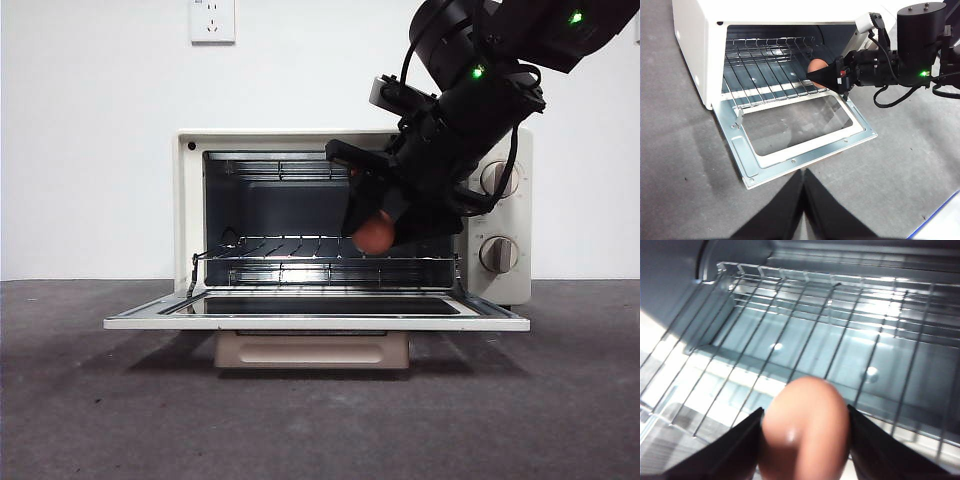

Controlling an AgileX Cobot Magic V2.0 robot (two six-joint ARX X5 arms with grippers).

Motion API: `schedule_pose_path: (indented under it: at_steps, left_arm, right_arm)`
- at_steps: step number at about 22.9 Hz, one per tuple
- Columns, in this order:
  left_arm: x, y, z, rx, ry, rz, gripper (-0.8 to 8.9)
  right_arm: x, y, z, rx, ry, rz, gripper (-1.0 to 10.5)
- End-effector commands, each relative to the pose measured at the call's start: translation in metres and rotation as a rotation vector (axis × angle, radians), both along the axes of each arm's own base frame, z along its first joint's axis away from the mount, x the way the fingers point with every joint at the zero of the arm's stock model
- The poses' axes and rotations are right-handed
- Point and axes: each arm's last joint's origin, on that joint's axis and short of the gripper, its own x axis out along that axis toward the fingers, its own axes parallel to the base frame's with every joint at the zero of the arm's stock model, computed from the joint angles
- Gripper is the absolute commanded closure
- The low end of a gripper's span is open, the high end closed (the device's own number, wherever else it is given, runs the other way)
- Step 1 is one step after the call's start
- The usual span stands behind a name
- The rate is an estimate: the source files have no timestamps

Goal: Eggoven

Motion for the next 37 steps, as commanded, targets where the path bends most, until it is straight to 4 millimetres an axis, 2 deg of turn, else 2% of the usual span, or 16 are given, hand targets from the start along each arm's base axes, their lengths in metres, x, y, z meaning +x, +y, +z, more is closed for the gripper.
schedule_pose_path:
  at_steps: [1, 6, 16, 26, 28, 31, 34, 37]
  left_arm:
    - [0.001, 0.0, 0.003, -0.012, -0.003, -0.002, 8.07]
    - [0.001, 0.0, 0.003, -0.012, -0.003, -0.002, 8.07]
    - [0.001, 0.0, 0.003, -0.012, -0.003, -0.002, 8.07]
    - [0.001, 0.0, 0.003, -0.012, -0.004, -0.002, 8.07]
    - [0.001, 0.0, 0.003, -0.012, -0.007, -0.002, 8.07]
    - [0.01, -0.002, 0.003, -0.01, -0.01, -0.003, 8.07]
    - [0.034, -0.005, -0.005, -0.006, 0.013, 0.004, 8.07]
    - [0.064, -0.008, -0.031, -0.02, 0.07, 0.034, 8.07]
  right_arm:
    - [0.004, 0.005, 0.001, 0.015, -0.007, -0.003, 7.1]
    - [0.004, 0.005, 0.001, 0.013, -0.009, -0.007, 6.7]
    - [0.004, 0.005, 0.003, 0.015, -0.013, -0.006, 6.7]
    - [-0.012, -0.004, 0.041, 0.049, -0.07, -0.004, 6.7]
    - [-0.023, -0.007, 0.056, 0.052, -0.075, 0.003, 6.7]
    - [-0.048, -0.016, 0.09, 0.079, -0.122, 0.038, 6.7]
    - [-0.085, -0.031, 0.128, 0.104, -0.194, 0.082, 6.7]
    - [-0.129, -0.053, 0.161, 0.119, -0.265, 0.115, 6.7]
